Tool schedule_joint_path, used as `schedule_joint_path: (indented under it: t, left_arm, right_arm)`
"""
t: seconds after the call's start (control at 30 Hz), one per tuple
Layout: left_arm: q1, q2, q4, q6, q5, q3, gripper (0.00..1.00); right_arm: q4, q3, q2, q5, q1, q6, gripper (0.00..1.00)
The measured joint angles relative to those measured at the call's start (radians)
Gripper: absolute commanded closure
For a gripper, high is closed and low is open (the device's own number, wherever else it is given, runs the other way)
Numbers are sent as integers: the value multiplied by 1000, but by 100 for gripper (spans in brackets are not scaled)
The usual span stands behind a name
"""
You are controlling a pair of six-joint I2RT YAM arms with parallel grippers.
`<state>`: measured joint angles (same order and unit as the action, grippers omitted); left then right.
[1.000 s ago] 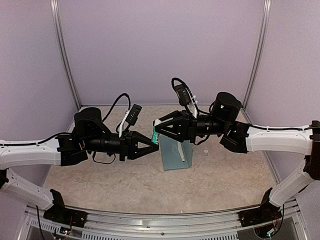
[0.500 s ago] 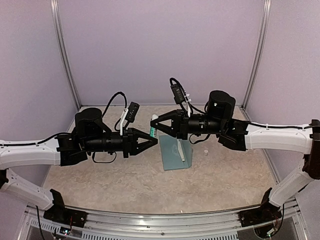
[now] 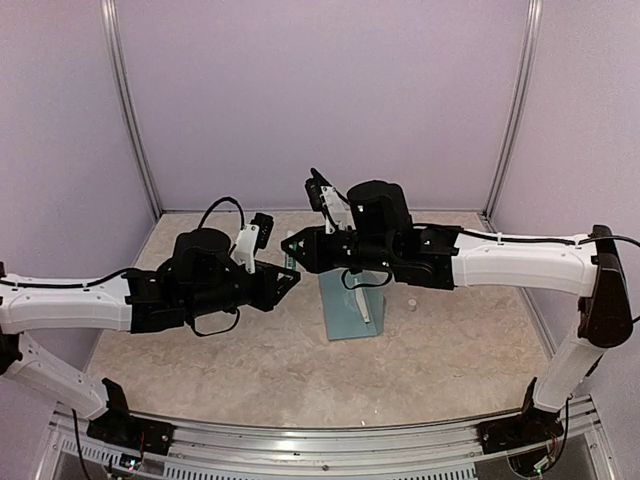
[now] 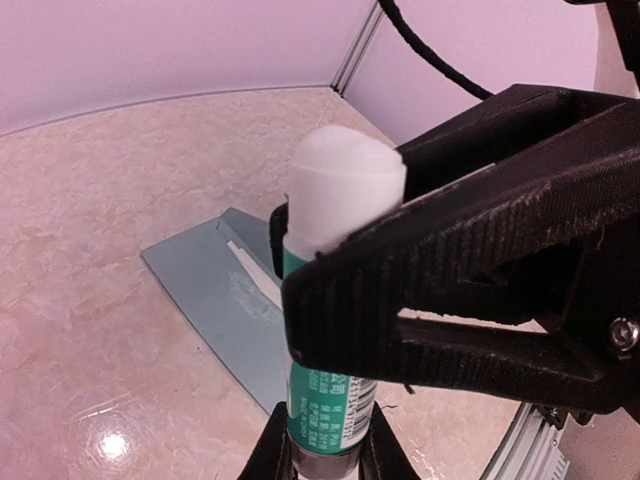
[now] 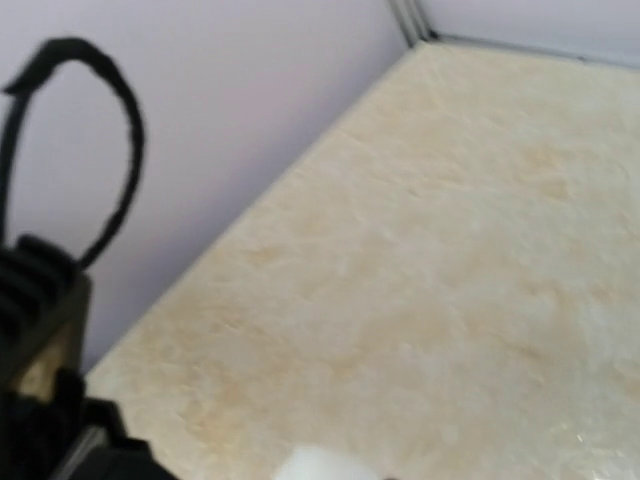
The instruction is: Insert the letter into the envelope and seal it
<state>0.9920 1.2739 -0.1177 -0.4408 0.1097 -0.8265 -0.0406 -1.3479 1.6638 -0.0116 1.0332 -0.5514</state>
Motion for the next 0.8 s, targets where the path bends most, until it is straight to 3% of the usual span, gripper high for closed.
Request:
schedule_joint_path:
  t: [0.13, 0.33, 0.47, 0.6, 0.8]
  left_arm:
    - [10, 27, 21, -16, 37, 0, 100]
    - [13, 22, 10, -17, -10, -11, 100]
    - [6, -9, -13, -3, -140, -11, 100]
    - [-2, -41, -51, 13, -280, -11, 100]
    - [-3, -79, -108, 27, -502, -11, 100]
  right_arm:
    - [24, -2, 20, 34, 6, -21, 91]
    - [-29, 77, -50, 15, -2, 2, 54]
    - [-109, 199, -173, -70, -49, 17, 33]
    - [-252, 312, -291, -254, -112, 26, 25]
    - [-444, 393, -332, -535, -142, 30, 23]
